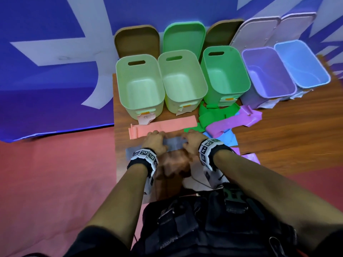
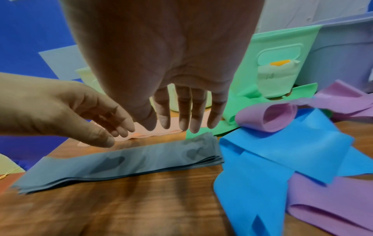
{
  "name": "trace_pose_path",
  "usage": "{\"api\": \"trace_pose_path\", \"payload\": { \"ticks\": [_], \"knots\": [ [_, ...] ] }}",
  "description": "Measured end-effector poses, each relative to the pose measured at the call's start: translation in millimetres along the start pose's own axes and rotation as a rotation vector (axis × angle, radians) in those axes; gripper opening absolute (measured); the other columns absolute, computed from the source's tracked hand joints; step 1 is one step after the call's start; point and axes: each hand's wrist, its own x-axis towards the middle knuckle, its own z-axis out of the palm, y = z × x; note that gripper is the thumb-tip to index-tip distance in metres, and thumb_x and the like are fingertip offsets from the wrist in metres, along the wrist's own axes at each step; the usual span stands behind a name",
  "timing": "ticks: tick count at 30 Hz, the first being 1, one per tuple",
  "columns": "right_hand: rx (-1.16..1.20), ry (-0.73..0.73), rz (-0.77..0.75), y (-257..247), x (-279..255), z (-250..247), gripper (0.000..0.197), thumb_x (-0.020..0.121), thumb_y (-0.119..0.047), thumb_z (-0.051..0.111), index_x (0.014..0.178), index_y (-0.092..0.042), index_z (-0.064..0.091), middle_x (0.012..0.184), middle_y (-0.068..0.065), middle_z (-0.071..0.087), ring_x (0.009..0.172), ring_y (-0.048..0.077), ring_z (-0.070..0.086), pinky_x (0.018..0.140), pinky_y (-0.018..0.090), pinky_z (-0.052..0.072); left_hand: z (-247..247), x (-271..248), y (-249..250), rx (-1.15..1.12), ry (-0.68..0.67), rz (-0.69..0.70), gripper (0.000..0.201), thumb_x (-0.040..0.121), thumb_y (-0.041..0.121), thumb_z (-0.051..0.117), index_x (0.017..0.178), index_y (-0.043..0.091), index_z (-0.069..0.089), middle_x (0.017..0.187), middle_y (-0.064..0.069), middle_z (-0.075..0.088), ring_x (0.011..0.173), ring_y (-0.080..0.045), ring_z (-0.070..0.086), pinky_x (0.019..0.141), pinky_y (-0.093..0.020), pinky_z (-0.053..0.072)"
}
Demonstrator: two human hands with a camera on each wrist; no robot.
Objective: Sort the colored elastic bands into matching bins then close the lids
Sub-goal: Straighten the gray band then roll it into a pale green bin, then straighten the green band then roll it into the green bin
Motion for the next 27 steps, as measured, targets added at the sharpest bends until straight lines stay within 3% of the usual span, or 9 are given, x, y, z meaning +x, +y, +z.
{"api": "trace_pose_path", "payload": {
  "ticks": [6, 11, 15, 20, 23, 27],
  "knots": [
    [0.064, 0.069, 0.033, 40.2, -10.2, -18.8, 0.034, 0.093, -0.019, 0.048, 0.124, -0.009, 0.058, 0.122, 0.017, 0.060, 0.108, 0.035, 0.058, 0.078, 0.032, 0.043, -9.9, 23.4, 40.2, -0.051, -0.047, 0.083, 0.040, 0.083, 0.017, 0.064, 0.123, 0.017, 0.059, 0.122, -0.012, 0.057, 0.114, -0.031, 0.056, 0.093, -0.034, 0.048],
    [0.140, 0.145, 0.077, 82.4, -18.3, -30.7, 0.031, 0.095, -0.018, 0.048, 0.122, -0.010, 0.062, 0.123, 0.015, 0.063, 0.111, 0.035, 0.058, 0.087, 0.035, 0.047, -15.6, 46.6, 78.3, -0.032, -0.044, 0.124, 0.038, 0.084, 0.015, 0.061, 0.122, 0.017, 0.060, 0.122, -0.013, 0.059, 0.112, -0.033, 0.057, 0.089, -0.034, 0.046],
    [0.188, 0.141, 0.107, 119.4, -19.5, -41.5, 0.032, 0.095, -0.018, 0.050, 0.124, -0.011, 0.061, 0.124, 0.012, 0.064, 0.114, 0.032, 0.058, 0.093, 0.035, 0.050, -16.0, 66.3, 113.8, -0.050, -0.048, 0.163, 0.040, 0.081, 0.015, 0.064, 0.121, 0.016, 0.061, 0.120, -0.010, 0.063, 0.112, -0.029, 0.060, 0.092, -0.034, 0.049],
    [0.199, 0.134, 0.117, 157.8, -13.4, -52.8, 0.038, 0.094, -0.018, 0.050, 0.130, -0.012, 0.058, 0.129, 0.016, 0.058, 0.118, 0.034, 0.056, 0.098, 0.037, 0.048, -12.0, 89.2, 148.7, -0.020, -0.049, 0.178, 0.041, 0.086, 0.021, 0.066, 0.124, 0.010, 0.059, 0.120, -0.013, 0.062, 0.113, -0.030, 0.057, 0.084, -0.026, 0.040],
    [0.206, 0.134, 0.111, 174.9, -7.3, -59.4, 0.039, 0.091, -0.018, 0.051, 0.129, -0.012, 0.057, 0.125, 0.016, 0.056, 0.115, 0.036, 0.056, 0.096, 0.043, 0.051, -9.4, 103.2, 161.1, -0.003, -0.042, 0.145, 0.044, 0.088, 0.031, 0.065, 0.128, 0.015, 0.056, 0.128, -0.013, 0.058, 0.116, -0.029, 0.056, 0.092, -0.029, 0.042],
    [0.209, 0.124, 0.102, 193.9, 4.3, -65.9, 0.043, 0.089, -0.016, 0.051, 0.132, -0.011, 0.055, 0.129, 0.016, 0.051, 0.121, 0.037, 0.052, 0.099, 0.046, 0.049, -10.5, 120.3, 177.2, 0.006, -0.052, 0.094, 0.050, 0.088, 0.025, 0.064, 0.136, 0.015, 0.052, 0.139, -0.014, 0.049, 0.126, -0.030, 0.051, 0.104, -0.032, 0.040]
  ]
}}
